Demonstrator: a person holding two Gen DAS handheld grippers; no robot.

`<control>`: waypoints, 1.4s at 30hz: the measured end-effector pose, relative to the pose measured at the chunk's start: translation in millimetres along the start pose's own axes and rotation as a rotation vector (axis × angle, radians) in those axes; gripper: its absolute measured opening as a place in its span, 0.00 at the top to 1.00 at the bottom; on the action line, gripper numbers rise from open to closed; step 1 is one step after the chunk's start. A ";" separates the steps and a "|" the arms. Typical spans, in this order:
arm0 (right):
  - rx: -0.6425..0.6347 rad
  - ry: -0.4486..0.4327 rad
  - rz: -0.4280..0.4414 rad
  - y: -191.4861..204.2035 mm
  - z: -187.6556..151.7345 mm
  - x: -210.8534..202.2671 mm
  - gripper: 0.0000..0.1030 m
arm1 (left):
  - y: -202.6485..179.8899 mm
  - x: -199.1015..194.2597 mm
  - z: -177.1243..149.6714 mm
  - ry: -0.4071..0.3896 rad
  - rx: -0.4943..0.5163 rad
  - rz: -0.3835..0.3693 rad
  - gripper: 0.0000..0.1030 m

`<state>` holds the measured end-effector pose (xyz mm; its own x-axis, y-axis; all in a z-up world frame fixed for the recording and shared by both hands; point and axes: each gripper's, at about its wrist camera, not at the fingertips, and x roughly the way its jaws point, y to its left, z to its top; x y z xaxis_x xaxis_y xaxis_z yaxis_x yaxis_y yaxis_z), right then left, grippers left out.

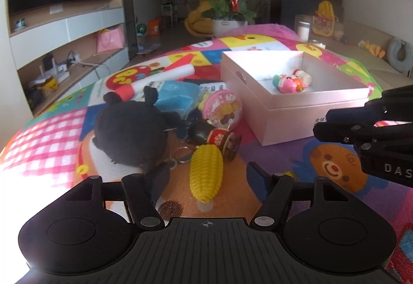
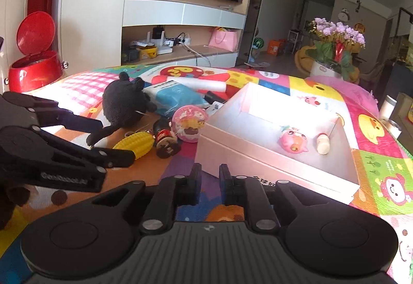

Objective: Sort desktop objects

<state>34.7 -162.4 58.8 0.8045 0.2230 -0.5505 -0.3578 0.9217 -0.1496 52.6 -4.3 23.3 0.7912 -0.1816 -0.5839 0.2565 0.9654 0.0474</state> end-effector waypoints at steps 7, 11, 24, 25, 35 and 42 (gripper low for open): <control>-0.026 -0.020 0.021 8.6 7.8 7.9 0.80 | 8.6 -1.5 -10.3 0.050 0.016 0.008 0.66; -0.094 -0.040 0.055 31.8 20.7 23.3 0.80 | 18.9 -30.4 -28.8 0.068 0.018 -0.016 0.66; -0.233 0.095 0.006 82.1 43.4 113.9 0.65 | 22.9 -62.0 -54.6 0.096 -0.013 -0.057 0.52; -0.226 0.093 0.007 79.2 42.7 110.6 0.66 | 23.0 -63.7 -55.5 0.097 -0.014 -0.064 0.51; -0.116 0.052 0.144 39.0 18.6 7.8 0.67 | 14.9 -65.4 -57.1 0.098 -0.004 -0.076 0.47; 0.011 0.097 0.022 -9.7 -24.3 -22.0 0.49 | -0.2 -55.7 -48.5 0.098 0.028 -0.137 0.45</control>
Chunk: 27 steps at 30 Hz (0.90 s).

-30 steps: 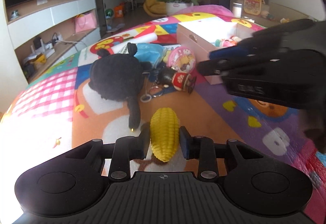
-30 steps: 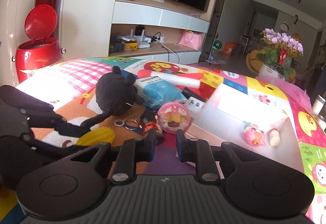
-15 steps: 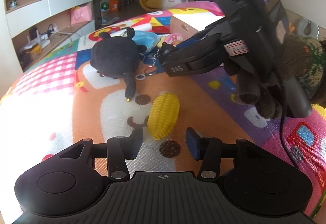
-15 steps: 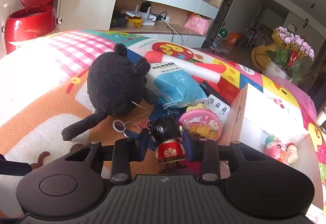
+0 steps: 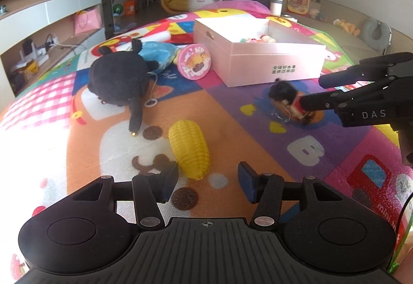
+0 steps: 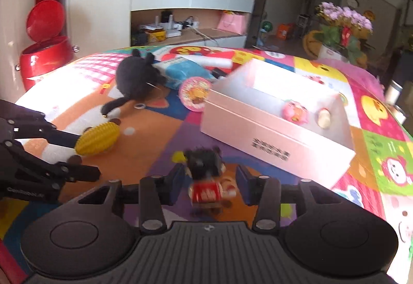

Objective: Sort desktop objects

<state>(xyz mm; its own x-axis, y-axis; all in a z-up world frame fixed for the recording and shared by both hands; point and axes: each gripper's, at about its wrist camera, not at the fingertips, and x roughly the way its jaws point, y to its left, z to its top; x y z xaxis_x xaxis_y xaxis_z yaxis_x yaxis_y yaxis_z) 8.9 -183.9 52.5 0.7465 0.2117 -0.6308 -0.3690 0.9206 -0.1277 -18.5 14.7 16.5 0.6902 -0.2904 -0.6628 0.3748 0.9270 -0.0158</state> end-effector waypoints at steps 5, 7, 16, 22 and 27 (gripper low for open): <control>0.168 0.017 -0.064 -27.8 -21.0 2.1 0.30 | -0.7 5.3 3.4 0.011 0.029 0.040 0.38; 0.209 0.022 -0.074 -31.8 -27.4 5.0 0.26 | 5.1 6.2 4.6 0.015 0.016 0.073 0.36; 0.243 0.041 -0.060 -24.1 -35.8 16.6 0.15 | 32.9 6.2 5.0 0.018 0.024 0.279 0.14; 0.181 0.011 -0.059 -15.3 -29.1 16.1 0.15 | 55.1 4.0 6.1 0.025 -0.028 0.376 0.12; 0.105 -0.019 -0.040 -4.9 -8.1 35.6 0.42 | 60.5 -4.2 2.7 0.027 -0.107 0.330 0.10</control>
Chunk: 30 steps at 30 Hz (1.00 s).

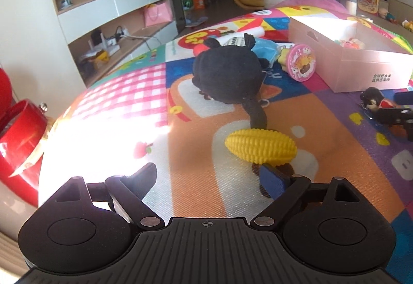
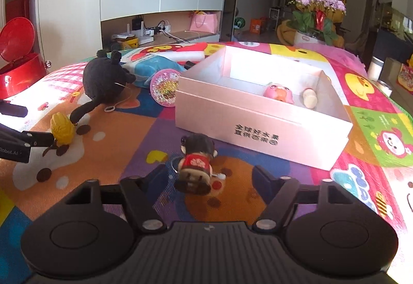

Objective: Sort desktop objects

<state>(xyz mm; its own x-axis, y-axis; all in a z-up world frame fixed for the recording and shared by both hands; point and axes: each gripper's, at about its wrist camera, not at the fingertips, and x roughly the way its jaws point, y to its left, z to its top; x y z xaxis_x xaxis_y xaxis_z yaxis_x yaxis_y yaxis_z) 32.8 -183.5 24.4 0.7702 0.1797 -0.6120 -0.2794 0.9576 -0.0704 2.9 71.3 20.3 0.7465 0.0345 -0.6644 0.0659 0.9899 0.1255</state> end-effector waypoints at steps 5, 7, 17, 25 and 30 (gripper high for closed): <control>0.038 0.042 0.062 1.1 9.5 21.6 0.65 | -8.2 -12.9 -1.2 -0.046 -0.002 -0.119 0.07; 0.024 0.034 0.079 1.9 6.8 13.9 0.69 | -13.8 -10.4 -0.7 -0.051 0.031 -0.135 0.07; 0.057 0.058 0.054 -27.1 -25.5 -41.1 0.69 | -25.3 28.5 17.1 -0.031 0.051 -0.223 0.07; 0.088 0.068 0.039 -32.6 -31.1 -43.8 0.68 | -60.7 12.6 6.7 -0.031 0.103 -0.362 0.07; 0.078 0.058 0.050 -25.1 -29.6 -39.7 0.67 | -69.2 3.9 0.9 -0.040 0.131 -0.360 0.07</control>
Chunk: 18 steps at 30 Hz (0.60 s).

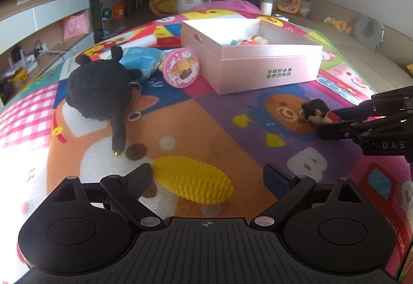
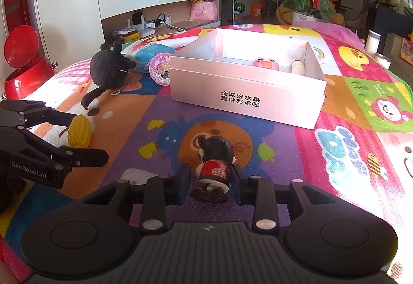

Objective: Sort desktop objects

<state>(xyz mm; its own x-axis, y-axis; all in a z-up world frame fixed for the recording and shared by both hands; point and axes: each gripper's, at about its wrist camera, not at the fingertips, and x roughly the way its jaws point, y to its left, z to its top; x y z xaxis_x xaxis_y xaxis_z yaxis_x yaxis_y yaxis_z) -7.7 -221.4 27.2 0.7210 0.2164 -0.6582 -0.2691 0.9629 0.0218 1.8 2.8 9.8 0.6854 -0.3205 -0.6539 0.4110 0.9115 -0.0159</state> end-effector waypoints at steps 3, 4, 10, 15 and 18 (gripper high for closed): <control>-0.008 0.000 -0.001 2.8 -1.5 0.9 0.62 | 1.8 -1.4 -0.7 0.009 0.014 0.003 0.07; -0.010 0.000 -0.002 3.3 -2.3 1.1 0.58 | 2.9 -2.1 -1.2 0.017 0.018 0.005 0.07; 0.014 0.001 -0.020 -1.1 -7.2 4.3 0.45 | 0.2 -10.2 -5.0 0.040 -0.011 -0.056 0.07; 0.029 -0.005 -0.034 -0.8 -8.9 6.9 0.29 | -16.4 -13.8 -7.8 0.042 -0.015 -0.115 0.07; 0.038 -0.007 -0.035 -2.5 -9.7 7.0 0.27 | -23.7 -16.5 -10.3 0.042 0.004 -0.131 0.07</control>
<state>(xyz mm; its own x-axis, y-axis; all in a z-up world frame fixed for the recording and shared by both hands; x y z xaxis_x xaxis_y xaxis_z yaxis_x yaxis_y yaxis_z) -8.2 -223.9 15.2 0.7340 0.1839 -0.6538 -0.2197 0.9752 0.0276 -25.4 -10.9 13.1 0.5997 -0.4254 -0.6777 0.4980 0.8614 -0.1000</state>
